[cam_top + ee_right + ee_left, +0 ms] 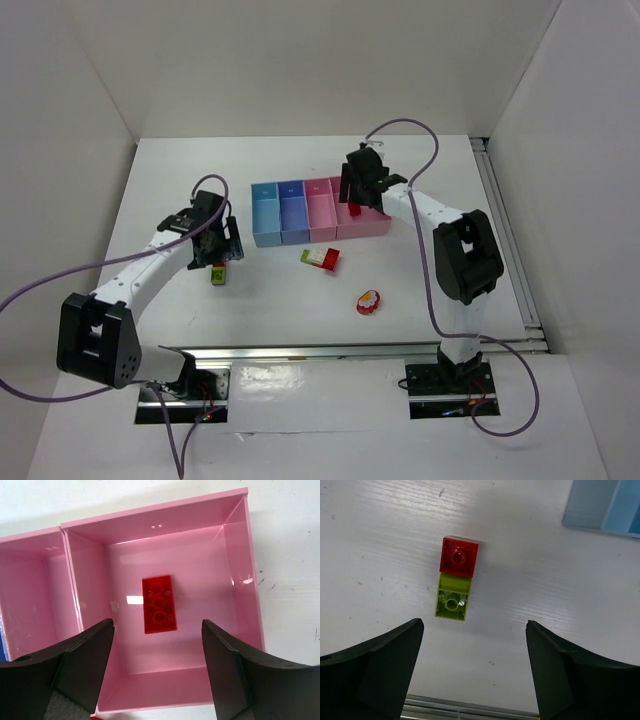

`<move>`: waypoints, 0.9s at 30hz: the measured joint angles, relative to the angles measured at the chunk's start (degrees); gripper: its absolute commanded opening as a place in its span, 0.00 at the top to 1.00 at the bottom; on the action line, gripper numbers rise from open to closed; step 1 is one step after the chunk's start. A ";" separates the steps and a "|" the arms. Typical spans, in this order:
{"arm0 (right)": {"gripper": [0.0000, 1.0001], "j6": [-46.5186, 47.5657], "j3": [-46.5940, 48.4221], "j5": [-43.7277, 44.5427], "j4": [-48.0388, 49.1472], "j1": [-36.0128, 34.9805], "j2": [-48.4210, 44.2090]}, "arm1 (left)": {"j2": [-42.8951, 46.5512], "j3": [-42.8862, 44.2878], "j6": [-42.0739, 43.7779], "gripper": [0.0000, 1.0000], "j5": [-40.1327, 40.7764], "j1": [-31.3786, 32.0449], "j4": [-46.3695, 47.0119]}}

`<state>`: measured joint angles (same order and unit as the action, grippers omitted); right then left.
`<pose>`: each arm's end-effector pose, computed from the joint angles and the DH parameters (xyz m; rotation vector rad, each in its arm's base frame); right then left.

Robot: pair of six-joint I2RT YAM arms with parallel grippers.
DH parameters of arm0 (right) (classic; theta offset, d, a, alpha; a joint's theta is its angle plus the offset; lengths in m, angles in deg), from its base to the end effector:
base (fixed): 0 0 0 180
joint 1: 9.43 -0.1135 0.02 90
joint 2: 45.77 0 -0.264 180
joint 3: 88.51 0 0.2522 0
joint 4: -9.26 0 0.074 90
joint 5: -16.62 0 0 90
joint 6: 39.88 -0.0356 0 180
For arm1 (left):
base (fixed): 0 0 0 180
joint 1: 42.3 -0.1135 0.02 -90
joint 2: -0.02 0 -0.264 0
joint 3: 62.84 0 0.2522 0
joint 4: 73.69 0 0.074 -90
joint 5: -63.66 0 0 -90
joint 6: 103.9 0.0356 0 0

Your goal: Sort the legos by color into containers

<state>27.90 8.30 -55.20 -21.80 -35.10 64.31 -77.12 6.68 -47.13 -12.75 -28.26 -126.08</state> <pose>0.3953 0.1777 0.2282 0.0854 2.2959 0.0566 0.2596 -0.0563 0.2434 -0.5093 2.5206 0.0046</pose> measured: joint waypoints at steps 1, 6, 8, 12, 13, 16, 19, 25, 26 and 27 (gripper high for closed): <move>0.26 0.09 0.00 0.00 0.02 0.00 0.00 | -0.15 0.02 0.02 0.06 -0.04 -0.04 0.00; 0.31 0.24 -4.98 -1.05 1.66 -0.20 -4.79 | -0.22 0.22 0.02 0.06 -0.52 -0.15 0.07; 0.23 -0.20 -11.30 -1.44 1.53 -0.57 -11.23 | 0.00 0.22 0.02 0.06 -0.63 -0.15 0.07; 0.13 -2.45 -22.86 -1.79 0.68 -3.23 -25.77 | 0.96 0.22 0.11 0.07 -1.29 -0.15 0.11; 0.13 -3.54 -25.53 -1.62 0.07 -4.44 -29.22 | 1.31 0.24 0.13 0.07 -1.60 -0.15 0.11; 0.10 -6.64 -31.45 -1.27 -2.21 -6.91 -35.82 | 2.47 0.22 0.17 0.07 -2.43 -0.13 0.11; 0.08 -8.59 -37.97 -2.60 -5.11 -8.87 -40.79 | 3.45 0.24 0.24 0.07 -3.23 0.17 0.09; 0.07 -13.09 -43.82 -6.78 -9.51 -11.26 -41.20 | 3.45 0.26 0.28 0.07 -3.98 1.05 0.11; 0.06 -13.62 -44.96 -7.54 -9.44 -11.76 -41.20 | 3.39 0.26 0.28 0.07 -4.09 1.18 0.13; 0.06 -14.05 -46.03 -8.48 -9.31 -12.15 -41.20 | 3.28 0.26 0.28 0.07 -4.15 1.25 0.13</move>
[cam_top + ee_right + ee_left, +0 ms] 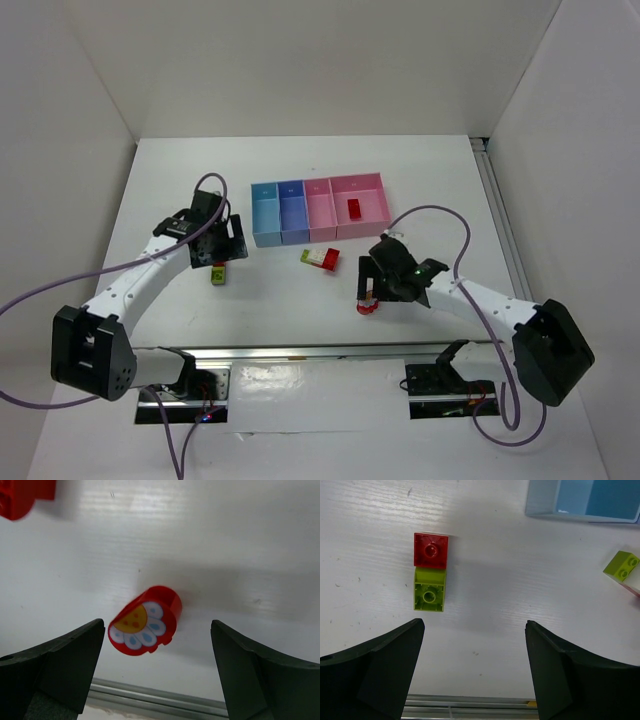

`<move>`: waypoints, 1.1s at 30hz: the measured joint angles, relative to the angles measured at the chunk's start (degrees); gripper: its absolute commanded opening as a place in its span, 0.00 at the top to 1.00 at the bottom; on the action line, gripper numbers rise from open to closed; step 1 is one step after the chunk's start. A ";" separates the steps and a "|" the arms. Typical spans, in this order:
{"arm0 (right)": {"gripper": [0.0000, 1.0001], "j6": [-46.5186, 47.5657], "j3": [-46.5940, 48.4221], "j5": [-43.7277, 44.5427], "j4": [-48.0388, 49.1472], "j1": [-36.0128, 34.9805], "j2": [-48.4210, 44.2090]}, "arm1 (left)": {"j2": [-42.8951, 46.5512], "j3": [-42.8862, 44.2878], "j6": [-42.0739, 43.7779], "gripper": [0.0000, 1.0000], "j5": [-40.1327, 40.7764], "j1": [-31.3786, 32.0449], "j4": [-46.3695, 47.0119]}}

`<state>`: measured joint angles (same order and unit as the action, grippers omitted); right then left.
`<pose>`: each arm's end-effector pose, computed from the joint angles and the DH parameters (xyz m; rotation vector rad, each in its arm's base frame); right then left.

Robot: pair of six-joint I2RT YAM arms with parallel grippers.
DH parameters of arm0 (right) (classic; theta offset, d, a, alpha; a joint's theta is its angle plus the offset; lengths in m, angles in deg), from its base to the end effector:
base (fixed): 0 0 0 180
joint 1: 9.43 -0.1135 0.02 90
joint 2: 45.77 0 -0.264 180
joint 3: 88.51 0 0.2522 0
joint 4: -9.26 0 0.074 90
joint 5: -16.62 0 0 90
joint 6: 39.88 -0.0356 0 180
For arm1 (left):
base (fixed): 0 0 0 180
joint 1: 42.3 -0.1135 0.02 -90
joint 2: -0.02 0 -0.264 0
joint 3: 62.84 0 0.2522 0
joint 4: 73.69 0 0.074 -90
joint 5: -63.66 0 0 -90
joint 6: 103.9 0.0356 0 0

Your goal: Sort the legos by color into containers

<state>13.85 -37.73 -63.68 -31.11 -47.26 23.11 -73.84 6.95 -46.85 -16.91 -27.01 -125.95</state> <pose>0.1787 0.1312 0.1884 0.0268 2.5913 0.2652 0.2511 -0.0626 0.2584 -0.4521 2.4979 -0.1228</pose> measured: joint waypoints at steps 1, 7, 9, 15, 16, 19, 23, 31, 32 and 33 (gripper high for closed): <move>0.06 -0.31 -0.90 -1.09 0.02 -0.24 0.04 | -0.09 0.02 0.00 0.07 -0.15 0.04 0.00; 0.06 -0.59 -1.73 -4.33 3.10 -1.62 4.46 | -0.55 0.02 0.00 0.07 -0.76 0.94 0.11; 0.10 -0.48 -1.03 -3.72 3.98 -2.82 7.08 | -0.55 0.02 -0.02 0.07 -0.79 1.40 0.15; 0.35 -1.01 0.35 -1.05 5.18 -5.40 9.57 | -0.63 0.02 -0.02 0.07 -0.85 2.12 0.20; 0.39 -1.60 0.50 -0.22 4.70 -5.64 9.70 | -0.68 0.02 -0.02 0.07 -0.85 2.16 0.24; 0.54 -2.40 1.16 1.92 2.89 -6.80 9.70 | -1.20 0.02 -0.02 0.07 -0.85 2.54 0.48; 0.54 -3.34 2.54 4.83 -0.39 -7.32 9.16 | -1.81 0.02 -0.02 0.07 -0.87 3.21 0.59; 0.55 -1.40 10.97 10.10 -4.11 -6.51 7.61 | -1.81 0.02 -0.09 0.06 -0.87 3.39 0.81; 0.55 -0.70 12.59 10.43 -3.91 -6.03 7.98 | -1.81 0.02 -0.07 0.06 -0.83 3.39 0.81; 0.55 0.31 14.34 10.78 -3.82 -5.29 8.63 | -1.81 0.02 -0.09 0.06 -0.81 3.39 0.83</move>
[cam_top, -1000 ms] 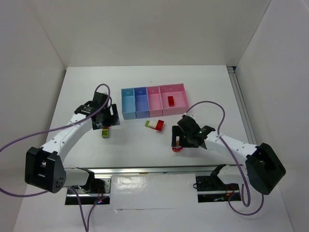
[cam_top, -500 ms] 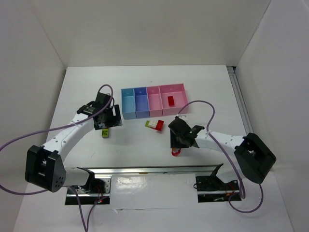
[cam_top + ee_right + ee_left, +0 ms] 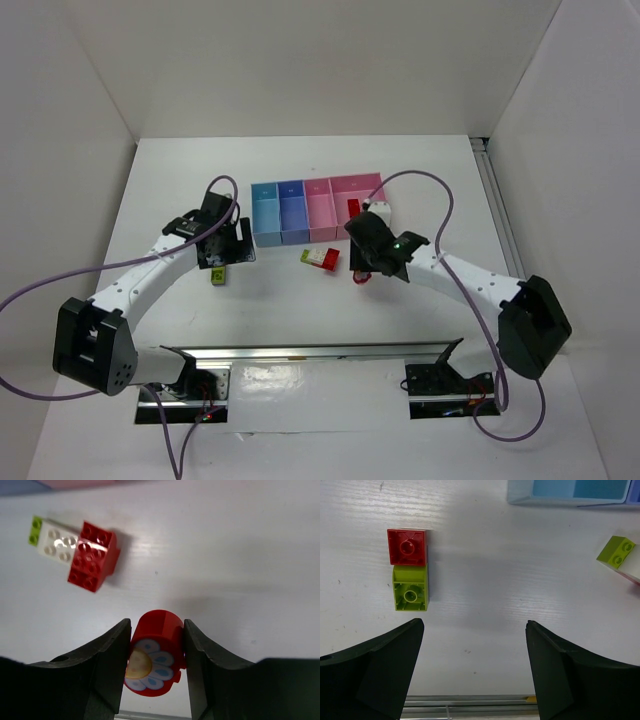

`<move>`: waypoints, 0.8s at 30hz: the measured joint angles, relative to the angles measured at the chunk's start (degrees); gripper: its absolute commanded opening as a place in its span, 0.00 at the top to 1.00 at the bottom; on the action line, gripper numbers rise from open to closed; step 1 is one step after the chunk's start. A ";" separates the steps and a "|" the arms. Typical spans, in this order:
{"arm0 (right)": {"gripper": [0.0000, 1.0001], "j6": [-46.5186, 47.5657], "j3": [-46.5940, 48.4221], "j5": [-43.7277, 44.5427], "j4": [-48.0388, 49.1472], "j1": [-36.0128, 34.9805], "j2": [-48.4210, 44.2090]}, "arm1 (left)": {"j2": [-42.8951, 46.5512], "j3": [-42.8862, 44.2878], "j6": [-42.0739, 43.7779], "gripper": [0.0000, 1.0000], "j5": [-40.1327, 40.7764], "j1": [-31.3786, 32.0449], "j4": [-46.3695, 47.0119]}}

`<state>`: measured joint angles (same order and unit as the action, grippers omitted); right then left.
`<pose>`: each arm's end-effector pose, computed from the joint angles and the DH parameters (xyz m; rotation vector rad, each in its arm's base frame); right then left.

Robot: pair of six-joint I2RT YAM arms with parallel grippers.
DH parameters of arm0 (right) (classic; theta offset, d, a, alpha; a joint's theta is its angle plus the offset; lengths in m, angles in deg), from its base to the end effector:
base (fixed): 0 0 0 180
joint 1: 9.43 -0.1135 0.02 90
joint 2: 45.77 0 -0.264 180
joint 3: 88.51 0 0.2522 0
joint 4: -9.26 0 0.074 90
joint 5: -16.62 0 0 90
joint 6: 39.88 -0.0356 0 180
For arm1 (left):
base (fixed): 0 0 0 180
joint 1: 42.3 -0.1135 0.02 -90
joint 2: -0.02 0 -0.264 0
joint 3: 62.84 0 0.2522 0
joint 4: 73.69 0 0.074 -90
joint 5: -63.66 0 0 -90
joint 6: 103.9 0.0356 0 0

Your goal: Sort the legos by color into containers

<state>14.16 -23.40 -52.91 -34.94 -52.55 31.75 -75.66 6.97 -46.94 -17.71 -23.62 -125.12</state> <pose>0.2044 0.1743 0.2274 -0.0207 2.4733 0.1277 0.2523 -0.0797 0.2516 -0.3762 2.5331 -0.1538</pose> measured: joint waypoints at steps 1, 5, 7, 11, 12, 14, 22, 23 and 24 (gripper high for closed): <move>0.55 1.05 1.84 0.33 0.04 0.85 0.83 | 0.00 0.00 0.00 0.06 0.00 0.00 0.00; 0.55 5.60 11.28 1.42 1.55 5.84 6.97 | 0.04 0.00 0.00 0.05 0.13 0.00 0.02; 0.55 7.76 15.93 1.31 3.67 9.14 10.60 | 0.13 0.00 -0.11 0.05 0.44 0.00 -0.02; 0.54 10.71 24.44 -0.42 6.95 15.65 18.10 | 0.52 0.00 -0.26 0.06 1.79 0.00 -0.28; 0.52 11.39 26.75 -0.94 7.54 17.11 20.37 | 0.72 0.00 -0.24 0.06 2.12 0.00 -0.48; 0.45 12.41 30.97 -1.62 8.63 19.02 24.55 | 1.09 -0.02 -0.26 0.06 2.67 0.00 -0.79; 0.21 14.62 36.89 -2.82 9.18 19.30 32.57 | 2.23 -0.09 -0.28 0.06 3.08 -0.07 -1.38; 0.22 14.62 34.18 -2.62 9.77 18.51 30.51 | 2.51 -0.09 -0.28 0.06 3.08 -0.07 -1.38; 0.22 14.47 31.19 -2.32 10.14 17.44 27.91 | 2.80 -0.09 -0.28 0.06 3.08 -0.09 -1.38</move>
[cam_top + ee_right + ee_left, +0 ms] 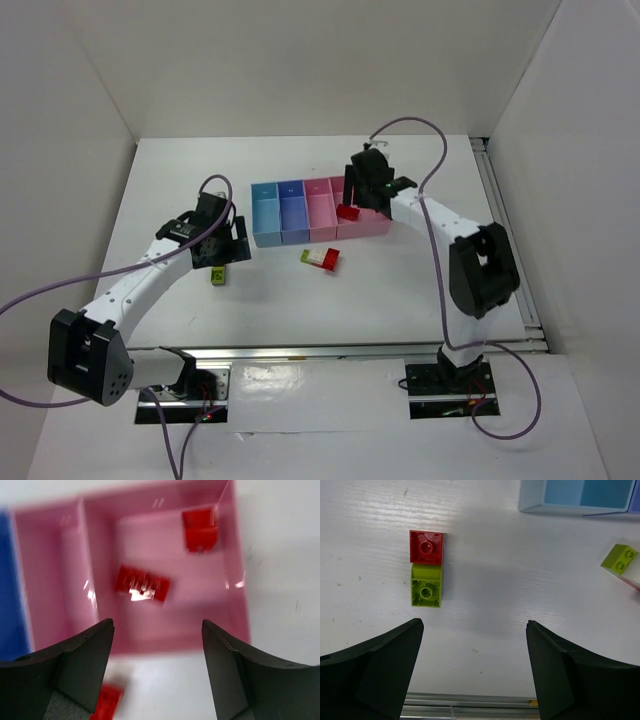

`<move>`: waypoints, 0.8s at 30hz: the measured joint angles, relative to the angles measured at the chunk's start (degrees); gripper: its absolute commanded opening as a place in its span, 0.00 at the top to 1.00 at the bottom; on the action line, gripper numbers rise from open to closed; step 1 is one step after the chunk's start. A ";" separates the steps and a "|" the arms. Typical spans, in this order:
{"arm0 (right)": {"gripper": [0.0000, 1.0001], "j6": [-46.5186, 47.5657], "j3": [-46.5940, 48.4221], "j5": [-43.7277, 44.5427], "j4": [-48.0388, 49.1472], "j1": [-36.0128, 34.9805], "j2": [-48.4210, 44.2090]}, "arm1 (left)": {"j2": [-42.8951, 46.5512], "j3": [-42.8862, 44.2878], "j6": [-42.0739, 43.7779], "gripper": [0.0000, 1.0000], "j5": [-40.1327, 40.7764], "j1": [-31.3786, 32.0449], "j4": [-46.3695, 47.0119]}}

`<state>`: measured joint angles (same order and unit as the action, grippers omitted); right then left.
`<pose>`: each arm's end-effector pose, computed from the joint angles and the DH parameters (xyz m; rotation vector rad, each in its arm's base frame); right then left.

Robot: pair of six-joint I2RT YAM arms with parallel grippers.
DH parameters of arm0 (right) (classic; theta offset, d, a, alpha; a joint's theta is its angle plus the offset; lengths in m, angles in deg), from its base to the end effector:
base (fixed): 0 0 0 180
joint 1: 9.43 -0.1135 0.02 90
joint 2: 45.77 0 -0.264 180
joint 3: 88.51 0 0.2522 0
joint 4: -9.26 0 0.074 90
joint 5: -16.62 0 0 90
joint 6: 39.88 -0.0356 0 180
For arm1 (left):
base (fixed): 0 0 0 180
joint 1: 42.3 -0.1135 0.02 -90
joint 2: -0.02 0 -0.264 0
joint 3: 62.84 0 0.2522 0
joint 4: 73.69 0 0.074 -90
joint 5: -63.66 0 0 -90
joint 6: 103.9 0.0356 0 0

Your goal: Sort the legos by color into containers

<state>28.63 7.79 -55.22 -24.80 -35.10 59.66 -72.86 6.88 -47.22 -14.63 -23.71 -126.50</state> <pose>0.3814 0.1710 0.2542 0.0743 2.2783 0.0607 0.2440 -0.0745 0.2617 -0.4014 2.4886 -0.1051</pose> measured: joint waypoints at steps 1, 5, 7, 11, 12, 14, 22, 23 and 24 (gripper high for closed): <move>0.22 -0.20 -3.89 0.20 -0.15 -1.66 -3.58 | 0.20 0.00 0.00 0.06 0.00 -0.02 -0.02; 0.18 -2.05 -13.22 -1.14 0.17 -8.61 -14.19 | 0.35 0.00 0.04 0.06 0.00 -0.28 -0.04; 0.16 -3.56 -15.93 -2.64 0.22 -10.99 -16.57 | 0.35 0.00 0.07 0.06 0.00 -0.35 -0.02; 0.15 -10.93 -21.99 -1.99 0.90 -14.40 -17.18 | 0.35 0.00 -0.02 0.06 0.04 -0.44 -0.04; 0.15 -12.48 -23.78 -1.70 0.92 -15.47 -17.00 | 0.35 0.00 -0.07 0.06 0.07 -0.44 -0.07; 0.15 -15.58 -26.03 -1.14 1.05 -17.29 -16.48 | 0.59 0.00 -0.22 0.06 0.11 -0.46 -0.04; 0.17 -19.58 -24.92 -1.11 4.37 -19.23 -8.41 | 2.56 0.04 -0.37 0.06 0.44 -0.46 0.04; 0.19 -19.63 -24.50 -1.05 4.39 -19.37 -7.50 | 2.54 0.04 -0.35 0.06 0.42 -0.46 0.02; 0.21 -19.63 -24.00 -1.01 4.42 -19.52 -6.69 | 2.54 0.04 -0.35 0.06 0.39 -0.46 0.02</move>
<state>9.00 -16.21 -56.23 -20.38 -54.62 52.97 -70.32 6.92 -47.57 -14.24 -24.17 -126.48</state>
